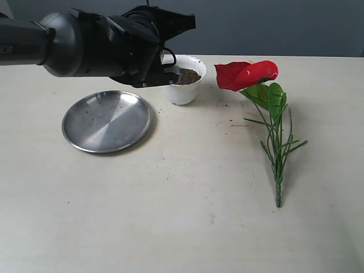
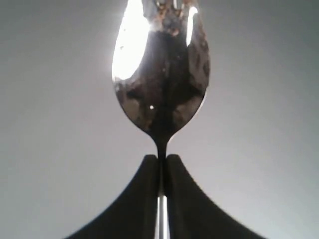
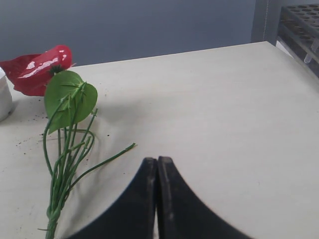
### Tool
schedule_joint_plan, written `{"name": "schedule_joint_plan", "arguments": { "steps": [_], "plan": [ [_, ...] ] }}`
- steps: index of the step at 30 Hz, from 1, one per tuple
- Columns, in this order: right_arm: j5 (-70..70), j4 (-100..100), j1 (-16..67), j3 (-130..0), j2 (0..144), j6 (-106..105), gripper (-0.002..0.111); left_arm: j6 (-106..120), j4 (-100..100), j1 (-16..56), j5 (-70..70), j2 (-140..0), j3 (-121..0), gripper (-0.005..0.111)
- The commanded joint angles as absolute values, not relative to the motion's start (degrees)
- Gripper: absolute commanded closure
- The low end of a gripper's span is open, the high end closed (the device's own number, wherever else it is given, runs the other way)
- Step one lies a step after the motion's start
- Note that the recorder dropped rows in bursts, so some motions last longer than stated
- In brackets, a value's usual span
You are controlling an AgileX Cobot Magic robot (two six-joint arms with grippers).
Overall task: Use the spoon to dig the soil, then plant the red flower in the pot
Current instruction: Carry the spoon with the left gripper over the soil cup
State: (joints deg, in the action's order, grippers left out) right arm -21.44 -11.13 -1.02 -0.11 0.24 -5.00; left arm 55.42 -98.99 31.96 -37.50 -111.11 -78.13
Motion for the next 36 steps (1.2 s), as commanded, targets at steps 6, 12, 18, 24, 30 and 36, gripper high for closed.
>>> {"name": "schedule_joint_plan", "arguments": {
  "steps": [6,12,18,24,30,36],
  "plan": [
    [-20.9,-11.0,-1.0,0.0,0.0,-5.1,0.108,57.2,-99.9,32.2,-37.3,-112.0,-78.0,0.106],
    [-20.9,-11.2,-1.0,0.0,0.0,-5.1,0.108,62.6,-99.9,33.3,-36.1,-112.0,-78.3,0.106],
    [-20.9,-11.2,-1.0,0.0,0.0,-5.1,0.108,63.2,-99.9,33.3,-34.0,-116.3,-82.3,0.106],
    [-20.9,-11.2,-1.0,0.0,0.0,-5.1,0.108,63.2,-99.9,33.3,-33.0,-122.3,-89.8,0.106],
    [-20.9,-11.2,-1.0,0.0,0.0,-5.1,0.108,63.2,-99.9,33.2,-33.1,-124.8,-92.8,0.106],
    [-20.9,-11.2,-1.0,0.0,0.0,-5.1,0.108,63.2,-99.9,33.2,-34.0,-124.1,-92.7,0.106]
  ]
}}
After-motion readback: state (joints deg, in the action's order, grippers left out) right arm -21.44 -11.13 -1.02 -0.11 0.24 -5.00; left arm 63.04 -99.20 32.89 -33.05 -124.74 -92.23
